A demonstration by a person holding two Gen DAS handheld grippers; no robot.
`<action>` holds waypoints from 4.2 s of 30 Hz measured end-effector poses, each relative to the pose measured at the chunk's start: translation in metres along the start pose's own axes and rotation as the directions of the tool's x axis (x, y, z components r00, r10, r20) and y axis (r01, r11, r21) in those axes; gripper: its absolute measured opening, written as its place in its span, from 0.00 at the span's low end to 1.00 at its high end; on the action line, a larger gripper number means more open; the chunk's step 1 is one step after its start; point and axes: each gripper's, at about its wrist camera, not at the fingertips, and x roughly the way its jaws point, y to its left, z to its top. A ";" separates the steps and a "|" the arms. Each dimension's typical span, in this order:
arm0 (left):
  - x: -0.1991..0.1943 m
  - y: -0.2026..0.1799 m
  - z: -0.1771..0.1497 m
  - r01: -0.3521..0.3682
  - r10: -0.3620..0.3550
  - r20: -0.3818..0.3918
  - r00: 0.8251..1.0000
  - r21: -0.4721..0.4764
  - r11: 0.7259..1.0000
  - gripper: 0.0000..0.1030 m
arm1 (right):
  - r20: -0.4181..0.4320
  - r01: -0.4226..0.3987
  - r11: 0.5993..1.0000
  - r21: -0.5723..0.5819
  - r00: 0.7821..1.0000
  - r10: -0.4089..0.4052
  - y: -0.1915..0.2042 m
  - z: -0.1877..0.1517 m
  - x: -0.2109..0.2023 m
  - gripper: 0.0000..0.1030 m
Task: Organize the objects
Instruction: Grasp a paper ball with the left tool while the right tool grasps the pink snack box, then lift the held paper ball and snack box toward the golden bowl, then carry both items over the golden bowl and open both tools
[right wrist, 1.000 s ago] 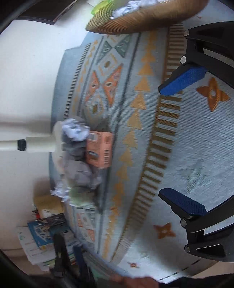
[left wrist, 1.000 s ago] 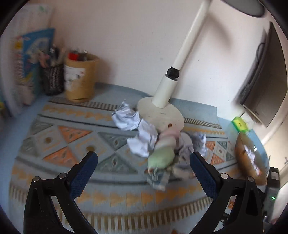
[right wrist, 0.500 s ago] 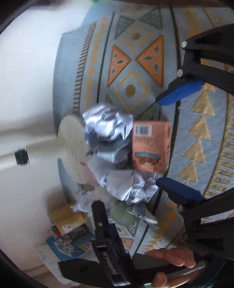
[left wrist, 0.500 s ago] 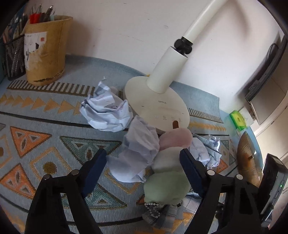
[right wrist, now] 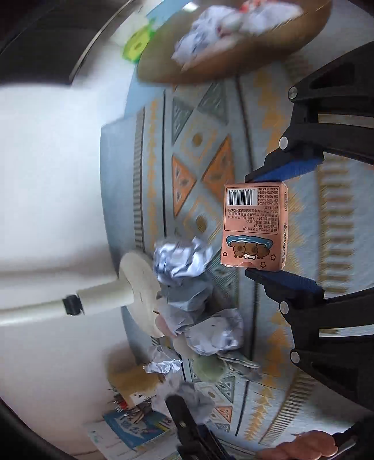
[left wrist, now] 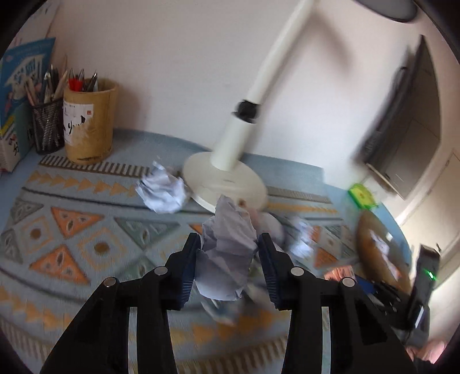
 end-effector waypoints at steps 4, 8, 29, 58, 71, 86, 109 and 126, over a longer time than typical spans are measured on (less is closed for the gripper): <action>-0.031 -0.034 -0.062 0.108 -0.108 -0.004 0.994 0.015 0.994 0.38 | -0.076 -0.054 0.997 0.050 0.995 0.058 -0.013 -0.046 -0.019 0.54; -0.016 -0.047 -0.100 0.029 -0.028 -0.039 0.999 0.017 0.999 0.38 | -0.048 -0.014 0.999 0.038 0.999 0.015 -0.011 -0.072 -0.025 0.54; -0.009 -0.070 -0.109 -0.098 0.097 0.014 0.995 0.158 0.983 0.39 | -0.079 -0.062 0.998 -0.013 0.995 0.061 -0.007 -0.099 -0.045 0.70; -0.011 -0.063 -0.108 -0.032 0.033 -0.006 0.999 0.114 0.993 0.40 | -0.032 -0.124 0.965 -0.231 0.992 0.120 -0.004 -0.107 -0.052 0.42; -0.007 -0.067 -0.109 -0.055 0.060 -0.028 0.998 0.133 0.990 0.40 | 0.039 -0.196 0.978 -0.077 0.979 0.199 -0.047 -0.116 -0.097 0.40; -0.007 -0.073 -0.108 -0.060 0.068 -0.058 0.996 0.135 0.989 0.40 | 0.152 -0.233 0.973 0.012 0.962 0.228 -0.089 -0.123 -0.148 0.38; 0.002 -0.297 -0.019 0.363 -0.369 -0.051 0.928 0.351 0.863 0.40 | 0.464 -0.185 0.954 0.235 0.884 0.057 -0.206 -0.016 -0.236 0.38; 0.010 -0.182 -0.039 0.207 -0.212 0.029 0.977 0.122 0.971 0.99 | 0.325 -0.149 0.986 0.080 0.938 0.116 -0.153 -0.022 -0.179 0.66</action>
